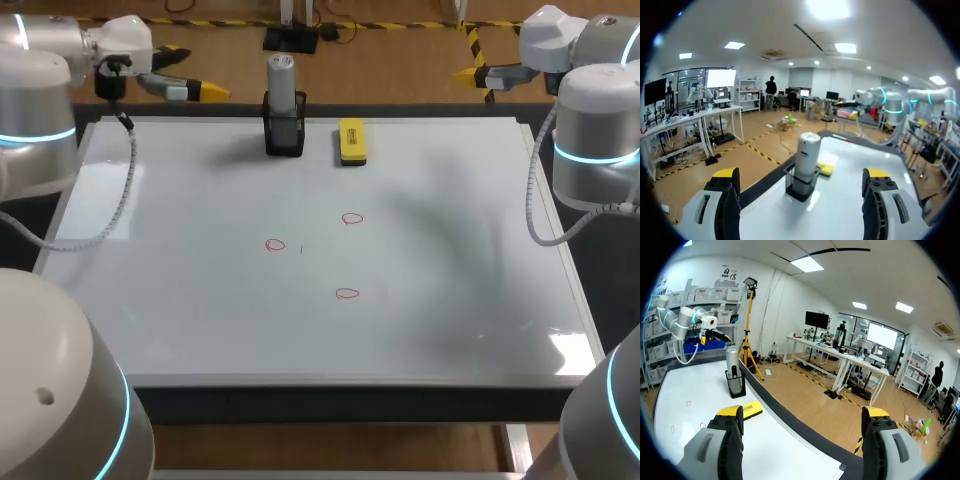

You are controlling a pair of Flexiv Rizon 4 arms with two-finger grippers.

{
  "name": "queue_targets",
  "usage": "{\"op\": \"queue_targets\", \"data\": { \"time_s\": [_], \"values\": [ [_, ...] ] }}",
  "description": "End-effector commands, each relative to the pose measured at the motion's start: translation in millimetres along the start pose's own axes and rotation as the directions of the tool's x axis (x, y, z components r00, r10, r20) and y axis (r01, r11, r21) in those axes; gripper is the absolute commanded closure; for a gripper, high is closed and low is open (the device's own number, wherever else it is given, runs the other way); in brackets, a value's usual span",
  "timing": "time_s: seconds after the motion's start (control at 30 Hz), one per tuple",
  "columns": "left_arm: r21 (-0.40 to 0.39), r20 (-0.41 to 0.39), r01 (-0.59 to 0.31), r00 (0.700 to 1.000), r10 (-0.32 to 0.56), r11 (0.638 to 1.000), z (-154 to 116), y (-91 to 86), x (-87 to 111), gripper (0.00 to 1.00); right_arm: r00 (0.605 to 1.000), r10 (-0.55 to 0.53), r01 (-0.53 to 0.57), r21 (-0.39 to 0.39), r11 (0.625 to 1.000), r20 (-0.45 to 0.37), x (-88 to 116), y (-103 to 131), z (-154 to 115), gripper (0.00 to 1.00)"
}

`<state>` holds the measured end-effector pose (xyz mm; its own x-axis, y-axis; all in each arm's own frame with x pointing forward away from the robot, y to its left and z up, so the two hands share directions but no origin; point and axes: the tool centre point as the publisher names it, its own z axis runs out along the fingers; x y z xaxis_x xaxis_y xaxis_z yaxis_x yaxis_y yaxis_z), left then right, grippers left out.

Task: Pick up the inspection probe, press it on each red-marked spot on the whiteboard one by one, put down the probe, pick up the eraser, and wipe off all the red marks.

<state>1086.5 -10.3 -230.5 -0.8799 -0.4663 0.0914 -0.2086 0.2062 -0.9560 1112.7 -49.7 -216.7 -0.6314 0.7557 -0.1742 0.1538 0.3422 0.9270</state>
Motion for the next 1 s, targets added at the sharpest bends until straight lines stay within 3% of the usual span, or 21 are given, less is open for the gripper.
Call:
{"op": "queue_targets", "data": {
  "time_s": [0.03,0.7,0.93,1.0],
  "values": [
    [0.003,-0.154,-0.003,0.988,0.003,1.0,5,1.0,-7.4,0.0,1.0,0.0,0.0,0.001,1.0,-0.001,0,0,0,0.0],
    [0.042,-0.371,-0.046,0.927,0.058,0.998,44,-3.9,6.7,0.0,1.0,0.0,0.0,0.001,1.0,-0.001,0,0,0,0.0],
    [0.074,-0.401,-0.029,0.914,0.056,0.997,61,0.1,12.7,0.0,1.0,0.0,0.0,0.001,1.0,-0.001,0,0,0,0.0],
    [0.088,-0.379,-0.019,0.924,0.051,0.996,67,0.4,13.6,0.0,1.0,0.0,0.0,0.001,1.0,-0.001,0,0,0,0.0]
  ]
}}
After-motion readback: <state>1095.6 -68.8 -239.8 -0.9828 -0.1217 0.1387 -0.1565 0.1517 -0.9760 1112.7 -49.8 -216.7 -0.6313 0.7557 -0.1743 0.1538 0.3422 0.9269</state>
